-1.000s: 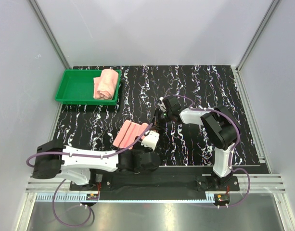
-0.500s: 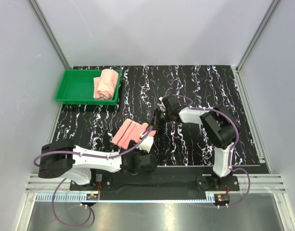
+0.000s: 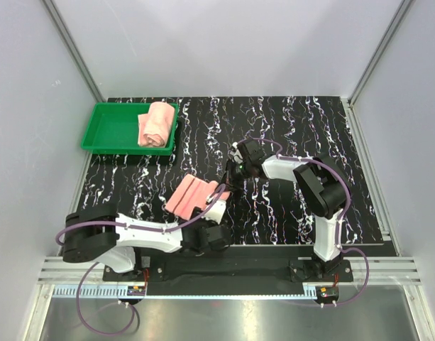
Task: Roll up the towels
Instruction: Roll the towel
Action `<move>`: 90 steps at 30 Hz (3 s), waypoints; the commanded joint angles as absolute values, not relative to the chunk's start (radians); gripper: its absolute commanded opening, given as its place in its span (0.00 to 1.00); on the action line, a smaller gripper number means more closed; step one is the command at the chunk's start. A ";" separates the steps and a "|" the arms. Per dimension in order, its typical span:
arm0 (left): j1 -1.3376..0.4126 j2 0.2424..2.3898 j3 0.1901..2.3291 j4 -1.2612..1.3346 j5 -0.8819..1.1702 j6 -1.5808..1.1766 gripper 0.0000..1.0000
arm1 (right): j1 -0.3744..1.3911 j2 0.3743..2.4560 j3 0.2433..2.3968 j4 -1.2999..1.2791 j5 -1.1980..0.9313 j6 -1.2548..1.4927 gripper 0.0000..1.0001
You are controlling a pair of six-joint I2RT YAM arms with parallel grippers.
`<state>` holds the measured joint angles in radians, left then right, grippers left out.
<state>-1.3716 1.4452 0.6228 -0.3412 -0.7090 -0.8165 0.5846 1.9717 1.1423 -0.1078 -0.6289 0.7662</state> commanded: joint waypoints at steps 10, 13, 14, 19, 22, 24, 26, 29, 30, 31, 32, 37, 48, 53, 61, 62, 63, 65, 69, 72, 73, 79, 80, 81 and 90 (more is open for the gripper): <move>-1.339 1.569 0.704 -0.357 -0.635 -0.785 0.24 | 0.589 1.980 1.192 -0.247 -0.569 0.683 0.00; -1.335 1.563 0.735 -0.364 -0.606 -0.778 0.19 | 0.571 1.950 1.215 -0.323 -0.548 0.643 0.00; -1.335 1.560 0.742 -0.364 -0.595 -0.776 0.16 | 0.558 1.941 1.233 -0.351 -0.537 0.629 0.02; -1.332 1.542 0.802 -0.345 -0.511 -0.773 0.11 | 0.491 1.879 1.305 -0.590 -0.416 0.514 0.08; -1.316 1.540 0.833 -0.319 -0.437 -0.772 0.09 | 0.422 1.810 1.319 -0.675 -0.344 0.500 0.09; -1.307 1.543 0.845 -0.305 -0.402 -0.779 0.08 | 0.381 1.743 1.298 -0.686 -0.322 0.526 0.10; -1.299 1.543 0.854 -0.281 -0.358 -0.785 0.08 | 0.324 1.700 1.278 -0.693 -0.321 0.541 0.10; -1.275 1.537 0.861 -0.244 -0.286 -0.807 0.07 | 0.278 1.623 1.272 -0.713 -0.295 0.557 0.12; -1.258 1.532 0.856 -0.230 -0.263 -0.813 0.07 | 0.272 1.591 1.273 -0.721 -0.279 0.560 0.12; -1.247 1.525 0.853 -0.198 -0.218 -0.819 0.07 | 0.265 1.577 1.275 -0.726 -0.272 0.561 0.13; -1.238 1.517 0.845 -0.180 -0.195 -0.831 0.06 | 0.261 1.565 1.282 -0.732 -0.262 0.563 0.12; -1.160 1.439 0.758 -0.025 -0.043 -0.882 0.06 | 0.249 1.502 1.299 -0.764 -0.241 0.565 0.12; -0.967 1.308 0.390 0.559 0.241 -1.143 0.02 | 0.245 1.448 1.286 -0.787 -0.267 0.566 0.10; -0.905 1.309 0.210 0.919 0.268 -1.299 0.02 | 0.245 1.437 1.263 -0.778 -0.305 0.575 0.09; -0.830 1.285 0.080 1.170 0.239 -1.468 0.00 | 0.245 1.422 1.246 -0.776 -0.360 0.574 0.09; -0.818 1.289 0.066 1.199 0.239 -1.518 0.00 | 0.245 1.419 1.246 -0.781 -0.360 0.577 0.09; -0.798 1.293 0.051 1.260 0.235 -1.540 0.00 | 0.245 1.414 1.244 -0.785 -0.364 0.578 0.09; -0.775 1.307 0.020 1.298 0.235 -1.590 0.00 | 0.244 1.410 1.239 -0.787 -0.377 0.578 0.11; -0.767 1.341 0.003 1.336 0.220 -1.609 0.00 | 0.245 1.420 1.217 -0.762 -0.423 0.577 0.15; -0.767 1.405 -0.089 1.495 0.163 -1.654 0.00 | 0.245 1.420 1.178 -0.713 -0.485 0.591 0.16; -0.765 1.425 -0.104 1.535 0.155 -1.663 0.00 | 0.245 1.420 1.157 -0.698 -0.500 0.594 0.16; -0.767 1.612 -0.123 1.664 0.172 -1.701 0.00 | 0.245 1.425 1.074 -0.568 -0.623 0.635 0.21; -0.767 1.618 -0.126 1.664 0.170 -1.698 0.00 | 0.247 1.428 1.068 -0.551 -0.635 0.637 0.22; -0.767 1.621 -0.135 1.664 0.157 -1.697 0.00 | 0.247 1.428 1.060 -0.539 -0.641 0.638 0.22; -0.781 1.526 -0.198 1.597 0.018 -1.735 0.00 | 0.363 1.512 0.976 -0.275 -0.753 0.693 0.55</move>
